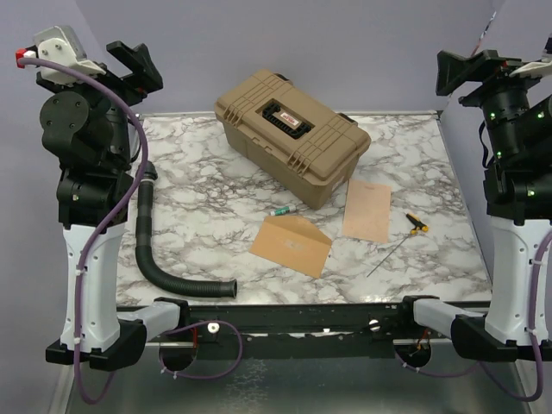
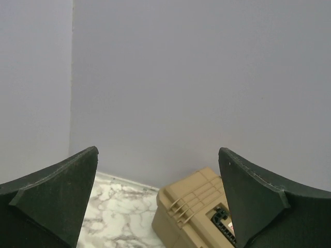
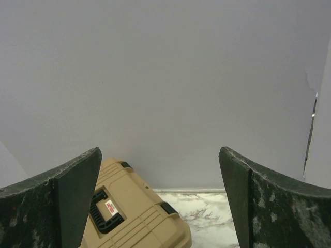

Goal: Place the letter into the envelope and seal it

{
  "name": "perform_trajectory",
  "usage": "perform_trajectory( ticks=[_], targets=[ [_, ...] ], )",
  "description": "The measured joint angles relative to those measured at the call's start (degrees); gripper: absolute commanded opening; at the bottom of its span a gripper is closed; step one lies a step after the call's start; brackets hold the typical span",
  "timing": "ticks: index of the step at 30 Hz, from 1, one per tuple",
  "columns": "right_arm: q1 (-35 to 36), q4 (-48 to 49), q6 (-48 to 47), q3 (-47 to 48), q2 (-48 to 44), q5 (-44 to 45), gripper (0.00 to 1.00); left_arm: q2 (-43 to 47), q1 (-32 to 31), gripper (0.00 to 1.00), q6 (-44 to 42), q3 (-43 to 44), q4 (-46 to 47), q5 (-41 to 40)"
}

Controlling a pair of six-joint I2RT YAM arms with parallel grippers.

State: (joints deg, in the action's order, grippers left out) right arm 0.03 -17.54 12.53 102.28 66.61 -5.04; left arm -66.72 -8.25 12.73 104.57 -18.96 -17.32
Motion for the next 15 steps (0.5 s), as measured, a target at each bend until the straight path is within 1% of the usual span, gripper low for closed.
perform_trajectory(
  ticks=[6,10,15],
  targets=[
    [0.00,-1.46,2.49,-6.88,0.22,-0.17,1.00,-0.37,0.00,0.99,-0.15,-5.57,0.26,-1.36],
    [0.00,-3.37,4.52,-12.41,0.61,-1.64,1.00,0.09,0.00,0.99,-0.11,-13.68,2.51,-1.07],
    [0.00,-6.43,7.26,-21.31,0.63,-3.15,1.00,-0.74,0.00,0.99,3.37,-26.93,4.04,3.21]
  ],
)
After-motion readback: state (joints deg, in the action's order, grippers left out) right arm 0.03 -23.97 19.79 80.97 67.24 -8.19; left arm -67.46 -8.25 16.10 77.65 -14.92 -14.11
